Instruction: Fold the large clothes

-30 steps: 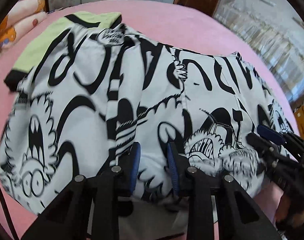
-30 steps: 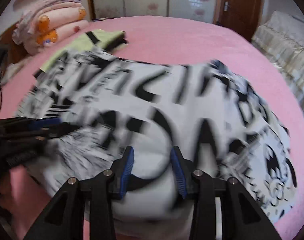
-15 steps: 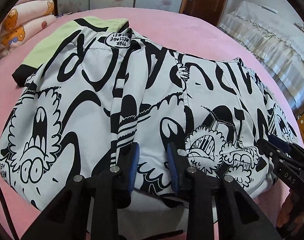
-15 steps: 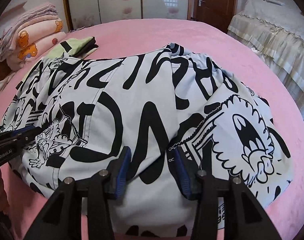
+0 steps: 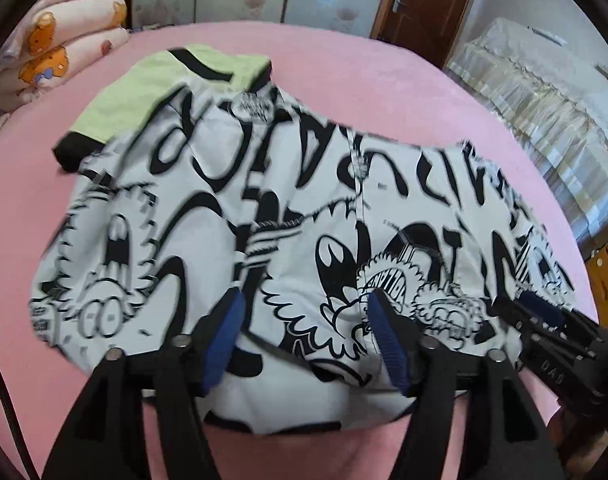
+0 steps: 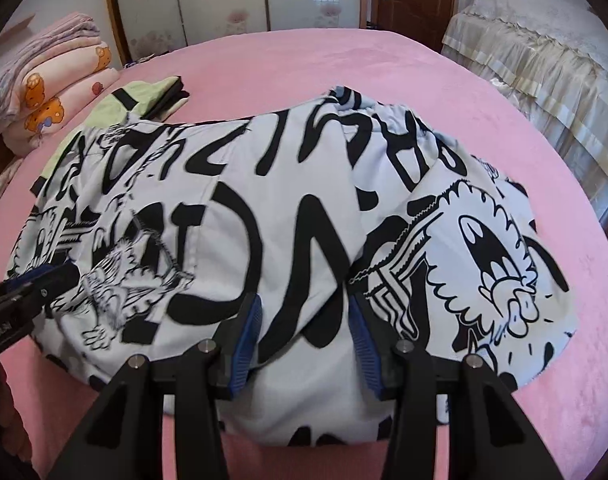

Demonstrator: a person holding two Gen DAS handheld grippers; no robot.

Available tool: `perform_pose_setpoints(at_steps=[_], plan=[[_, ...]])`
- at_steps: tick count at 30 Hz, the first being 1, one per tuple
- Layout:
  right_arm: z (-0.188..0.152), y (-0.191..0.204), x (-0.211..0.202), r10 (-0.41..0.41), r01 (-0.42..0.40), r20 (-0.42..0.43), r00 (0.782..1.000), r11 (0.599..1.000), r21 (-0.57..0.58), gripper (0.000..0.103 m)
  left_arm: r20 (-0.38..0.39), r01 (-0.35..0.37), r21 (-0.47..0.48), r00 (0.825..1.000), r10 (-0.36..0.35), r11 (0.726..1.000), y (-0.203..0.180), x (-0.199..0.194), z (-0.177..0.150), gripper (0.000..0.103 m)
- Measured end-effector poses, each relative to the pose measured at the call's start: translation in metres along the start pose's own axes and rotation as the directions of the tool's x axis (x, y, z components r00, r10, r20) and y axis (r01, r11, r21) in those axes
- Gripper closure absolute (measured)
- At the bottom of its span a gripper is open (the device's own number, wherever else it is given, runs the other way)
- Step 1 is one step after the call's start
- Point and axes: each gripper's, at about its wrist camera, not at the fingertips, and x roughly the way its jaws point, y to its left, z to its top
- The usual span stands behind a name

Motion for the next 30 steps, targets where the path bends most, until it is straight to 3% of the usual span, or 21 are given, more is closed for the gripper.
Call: perform_pose_setpoints(at_steps=[2, 12, 24, 30], plan=[[-0.001, 0.006, -0.009, 0.001, -0.001, 0.000, 1.000, 1.000, -0.018, 0.057, 0.033, -0.012, -0.004, 0.999, 0.012, 1.000, 0.001, -0.017, 0.000, 0.029], [-0.010, 0.033, -0.055, 0.016, -0.015, 0.019, 1.000, 1.000, -0.009, 0.057, 0.081, -0.059, 0.052, 0.995, 0.054, 0.997, -0.001, -0.082, 0.000, 0.028], [-0.007, 0.059, -0.104, 0.102, -0.102, 0.078, 0.992, 0.995, 0.000, 0.057, 0.124, -0.027, 0.065, 0.992, 0.019, 0.998, 0.001, -0.139, -0.010, 0.022], [-0.008, 0.064, -0.118, 0.157, -0.160, 0.125, 0.980, 0.987, 0.013, 0.039, 0.108, 0.057, 0.048, 0.992, -0.062, 0.997, 0.007, -0.142, -0.022, 0.011]])
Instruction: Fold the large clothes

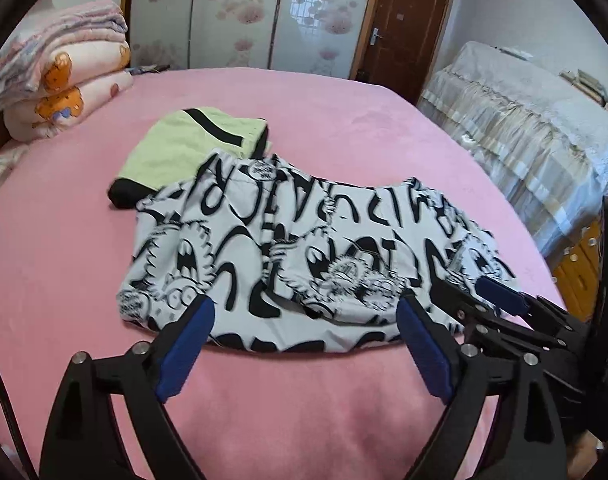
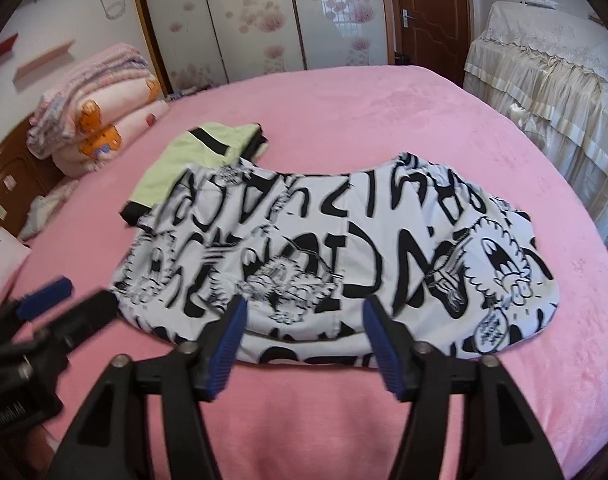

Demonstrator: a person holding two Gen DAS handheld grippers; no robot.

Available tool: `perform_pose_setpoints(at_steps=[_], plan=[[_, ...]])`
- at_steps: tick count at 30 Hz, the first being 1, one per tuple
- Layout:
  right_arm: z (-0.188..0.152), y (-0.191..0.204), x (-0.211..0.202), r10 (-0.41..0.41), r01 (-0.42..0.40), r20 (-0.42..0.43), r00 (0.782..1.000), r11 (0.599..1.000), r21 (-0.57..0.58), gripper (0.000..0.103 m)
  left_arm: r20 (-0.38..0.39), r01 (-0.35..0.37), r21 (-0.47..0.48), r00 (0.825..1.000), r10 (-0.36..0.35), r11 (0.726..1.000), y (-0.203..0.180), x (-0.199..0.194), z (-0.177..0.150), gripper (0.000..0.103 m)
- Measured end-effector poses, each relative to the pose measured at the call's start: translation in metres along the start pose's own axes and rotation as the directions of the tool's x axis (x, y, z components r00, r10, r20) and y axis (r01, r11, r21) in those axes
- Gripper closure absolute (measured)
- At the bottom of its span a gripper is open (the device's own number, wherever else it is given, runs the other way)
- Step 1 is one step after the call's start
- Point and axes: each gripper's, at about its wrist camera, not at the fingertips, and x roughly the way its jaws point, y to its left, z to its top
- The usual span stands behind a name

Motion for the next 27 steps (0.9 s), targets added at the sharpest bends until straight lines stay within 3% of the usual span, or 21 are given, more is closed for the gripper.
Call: perform_pose_setpoints(at_steps=[9, 15, 21, 24, 27], plan=[[-0.005, 0.008, 0.004, -0.040, 0.041, 0.055, 0.998, 0.999, -0.030, 0.039, -0.057, 0.084, -0.126, 0.994, -0.091, 0.988, 0.039, 0.036, -0.042, 0.011], [-0.010, 0.004, 0.026, -0.049, 0.050, 0.031, 0.998, 0.998, -0.028, 0.039, -0.092, 0.131, -0.312, 0.982, -0.168, 0.941, 0.087, 0.082, -0.073, 0.011], [-0.010, 0.003, 0.055, -0.050, 0.050, 0.002, 0.999, 0.999, -0.019, 0.039, -0.019, 0.193, -0.468, 0.973, -0.228, 0.862, 0.131, 0.121, -0.085, 0.011], [-0.008, 0.004, 0.066, -0.062, 0.062, 0.009, 0.998, 0.998, -0.033, 0.039, 0.045, 0.213, -0.487, 0.975, -0.220, 0.847, 0.144, 0.134, -0.075, 0.011], [-0.003, 0.006, 0.080, -0.075, 0.076, 0.019, 0.997, 0.996, -0.052, 0.039, 0.062, 0.203, -0.503, 0.978, -0.199, 0.840, 0.153, 0.153, -0.060, 0.011]])
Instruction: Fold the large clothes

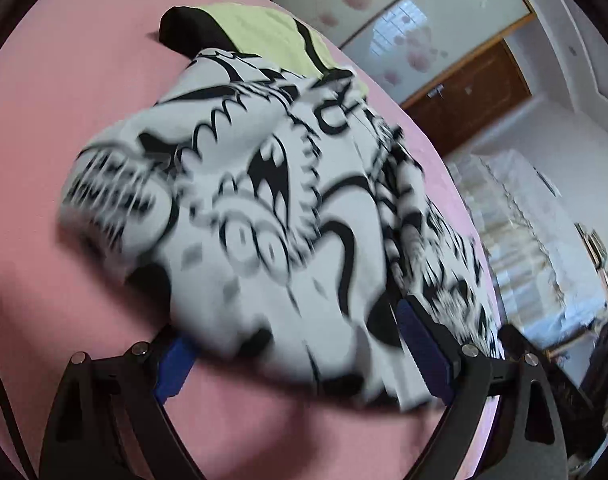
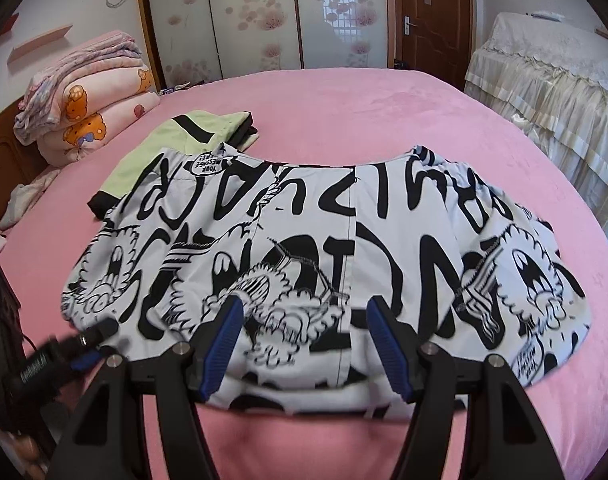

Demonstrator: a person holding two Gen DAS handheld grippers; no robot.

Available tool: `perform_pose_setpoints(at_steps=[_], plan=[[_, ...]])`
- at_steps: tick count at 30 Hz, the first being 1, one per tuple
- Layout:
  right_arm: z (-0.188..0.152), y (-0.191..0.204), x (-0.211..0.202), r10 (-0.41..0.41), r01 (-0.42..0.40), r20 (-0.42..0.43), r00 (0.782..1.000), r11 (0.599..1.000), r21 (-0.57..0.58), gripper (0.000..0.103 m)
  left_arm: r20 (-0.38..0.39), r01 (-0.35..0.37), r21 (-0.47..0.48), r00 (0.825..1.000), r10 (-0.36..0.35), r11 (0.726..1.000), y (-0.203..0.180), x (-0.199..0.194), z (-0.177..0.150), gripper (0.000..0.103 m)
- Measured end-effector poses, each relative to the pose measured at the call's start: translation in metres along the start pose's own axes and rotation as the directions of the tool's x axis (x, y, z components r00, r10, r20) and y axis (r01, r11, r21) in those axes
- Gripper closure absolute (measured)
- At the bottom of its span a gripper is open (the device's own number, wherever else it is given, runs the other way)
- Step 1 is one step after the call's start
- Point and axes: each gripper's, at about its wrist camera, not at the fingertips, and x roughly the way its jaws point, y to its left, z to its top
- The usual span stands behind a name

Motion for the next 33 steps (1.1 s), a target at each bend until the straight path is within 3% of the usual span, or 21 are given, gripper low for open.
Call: perform_pose_setpoints(at_steps=[4, 5, 6, 8, 11, 13, 16, 21, 25, 28, 31, 33], plan=[[0.011, -0.001, 0.016, -0.020, 0.021, 0.027, 0.999, 1.000, -0.014, 0.040, 0.040, -0.005, -0.024, 0.999, 0.006, 1.000, -0.001, 0.019, 0.021, 0.012], [0.015, -0.001, 0.020, -0.035, 0.036, 0.041, 0.999, 0.999, -0.024, 0.042, 0.057, -0.009, -0.025, 0.998, 0.011, 1.000, -0.003, 0.022, 0.025, 0.017], [0.019, 0.000, 0.023, -0.043, 0.045, 0.048, 0.998, 0.999, -0.031, 0.048, 0.072, -0.018, -0.027, 0.997, 0.020, 0.999, -0.004, 0.024, 0.029, 0.022], [0.026, 0.000, 0.033, -0.058, 0.060, 0.051, 0.997, 0.997, -0.048, 0.059, 0.097, -0.066, -0.037, 0.993, 0.070, 0.997, -0.007, 0.027, 0.036, 0.049], [0.035, 0.002, 0.053, -0.060, 0.062, 0.027, 0.998, 0.996, -0.062, 0.076, 0.120, -0.096, -0.076, 0.987, 0.105, 0.992, -0.008, 0.028, 0.038, 0.070], [0.035, 0.006, 0.066, -0.057, 0.057, -0.006, 0.998, 0.995, -0.085, 0.083, 0.144, -0.125, -0.042, 0.981, 0.130, 0.991, -0.017, 0.022, 0.037, 0.080], [0.022, 0.016, 0.088, -0.036, 0.025, -0.081, 0.996, 0.991, -0.135, 0.083, 0.203, -0.170, 0.046, 0.966, 0.157, 0.984, -0.043, 0.011, 0.036, 0.090], [0.008, 0.017, 0.102, -0.026, 0.007, -0.114, 0.993, 0.987, -0.164, 0.083, 0.270, -0.171, 0.186, 0.956, 0.117, 0.968, -0.102, -0.004, 0.041, 0.094], [0.007, 0.003, 0.101, 0.043, -0.056, -0.134, 0.990, 0.994, -0.098, 0.083, 0.283, -0.143, 0.286, 0.957, 0.059, 0.947, -0.149, -0.012, 0.036, 0.094], [0.007, -0.009, 0.100, 0.109, -0.116, -0.152, 0.982, 0.992, -0.039, 0.083, 0.282, -0.140, 0.373, 0.959, 0.031, 0.917, -0.189, -0.013, 0.028, 0.094], [0.008, -0.020, 0.097, 0.190, -0.191, -0.187, 0.964, 0.982, 0.012, 0.083, 0.271, -0.136, 0.438, 0.962, 0.013, 0.889, -0.222, -0.021, 0.014, 0.094], [0.009, -0.037, 0.087, 0.281, -0.266, -0.211, 0.936, 0.959, 0.095, 0.083, 0.270, -0.140, 0.482, 0.963, 0.005, 0.865, -0.246, -0.016, 0.007, 0.094]])
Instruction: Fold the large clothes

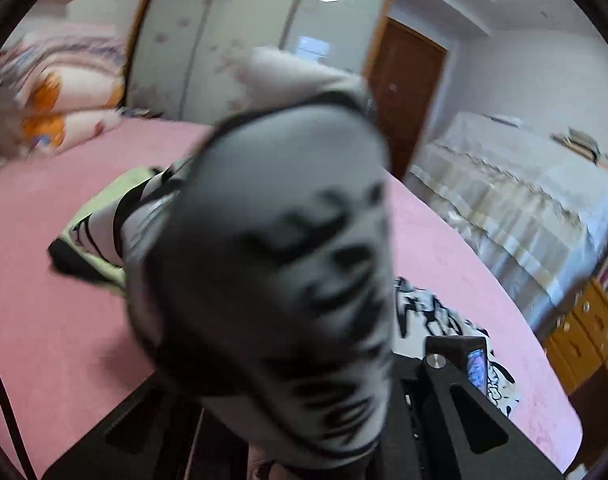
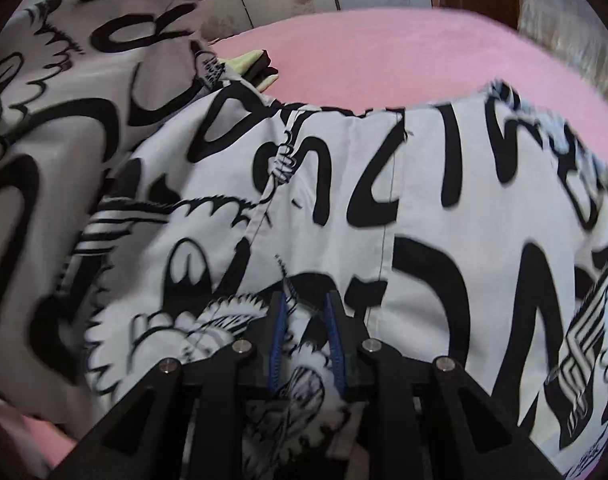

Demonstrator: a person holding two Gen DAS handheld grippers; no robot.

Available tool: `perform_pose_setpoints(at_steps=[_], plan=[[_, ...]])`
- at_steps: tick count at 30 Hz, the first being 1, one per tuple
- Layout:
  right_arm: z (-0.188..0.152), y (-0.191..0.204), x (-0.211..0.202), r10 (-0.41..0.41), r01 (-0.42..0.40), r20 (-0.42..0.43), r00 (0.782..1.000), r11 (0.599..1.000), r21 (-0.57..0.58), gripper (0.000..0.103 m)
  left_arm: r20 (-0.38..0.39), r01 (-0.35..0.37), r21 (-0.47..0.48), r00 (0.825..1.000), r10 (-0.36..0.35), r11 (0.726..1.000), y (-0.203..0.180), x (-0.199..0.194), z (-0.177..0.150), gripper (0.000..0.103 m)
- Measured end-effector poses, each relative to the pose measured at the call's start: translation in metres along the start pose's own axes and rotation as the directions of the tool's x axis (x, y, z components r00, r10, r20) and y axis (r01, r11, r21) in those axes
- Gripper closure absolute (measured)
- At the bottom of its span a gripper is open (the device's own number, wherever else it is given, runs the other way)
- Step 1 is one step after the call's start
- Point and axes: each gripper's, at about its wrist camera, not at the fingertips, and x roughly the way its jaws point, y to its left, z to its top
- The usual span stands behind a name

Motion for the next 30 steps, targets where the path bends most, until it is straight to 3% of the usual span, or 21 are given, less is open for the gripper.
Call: perform_pose_setpoints(at_steps=[3, 6, 9, 12, 15, 16, 18, 19, 21, 24, 28, 30], plan=[[-0.011, -0.029, -0.035, 0.058, -0.062, 0.040, 0.998, 0.992, 0.106, 0.083, -0.002, 0.023, 0.099, 1.000, -0.023, 0.995, -0.046, 0.007, 0.005, 0.094], [-0.037, -0.074, -0.086, -0.059, 0.031, 0.131, 0.990, 0.978, 0.206, 0.083, -0.020, 0.050, 0.197, 0.999, -0.047, 0.979, -0.090, 0.019, -0.001, 0.094], [-0.072, -0.133, -0.134, -0.193, 0.121, 0.180, 0.964, 0.929, 0.351, 0.083, -0.071, 0.083, 0.338, 0.996, -0.062, 0.937, -0.146, 0.040, -0.022, 0.092], [-0.100, -0.176, -0.161, -0.256, 0.150, 0.183, 0.949, 0.880, 0.450, 0.083, -0.183, 0.129, 0.494, 0.982, -0.042, 0.860, -0.199, 0.076, -0.066, 0.089], [-0.121, -0.209, -0.179, -0.312, 0.191, 0.166, 0.935, 0.841, 0.507, 0.083, -0.321, 0.157, 0.620, 0.945, 0.066, 0.769, -0.233, 0.118, -0.123, 0.084], [-0.125, -0.216, -0.182, -0.322, 0.197, 0.158, 0.933, 0.828, 0.525, 0.083, -0.331, 0.146, 0.662, 0.937, 0.113, 0.735, -0.238, 0.127, -0.141, 0.084], [-0.136, -0.229, -0.188, -0.327, 0.193, 0.151, 0.933, 0.809, 0.555, 0.083, -0.260, 0.096, 0.737, 0.954, 0.149, 0.669, -0.243, 0.121, -0.158, 0.081], [-0.136, -0.233, -0.189, -0.324, 0.189, 0.151, 0.934, 0.806, 0.561, 0.083, -0.244, 0.089, 0.751, 0.958, 0.149, 0.654, -0.246, 0.117, -0.160, 0.077], [-0.141, -0.235, -0.191, -0.316, 0.175, 0.158, 0.936, 0.804, 0.568, 0.083, -0.275, 0.115, 0.726, 0.952, 0.133, 0.678, -0.242, 0.113, -0.153, 0.075], [-0.138, -0.240, -0.189, -0.298, 0.160, 0.163, 0.941, 0.812, 0.561, 0.083, -0.366, 0.186, 0.630, 0.927, 0.078, 0.754, -0.222, 0.106, -0.131, 0.070], [-0.129, -0.236, -0.187, -0.256, 0.115, 0.188, 0.948, 0.828, 0.548, 0.083, -0.464, 0.266, 0.471, 0.886, -0.020, 0.841, -0.191, 0.087, -0.109, 0.037], [-0.125, -0.230, -0.189, -0.228, 0.091, 0.198, 0.953, 0.843, 0.531, 0.080, -0.493, 0.284, 0.398, 0.868, -0.058, 0.872, -0.179, 0.078, -0.105, 0.035]])
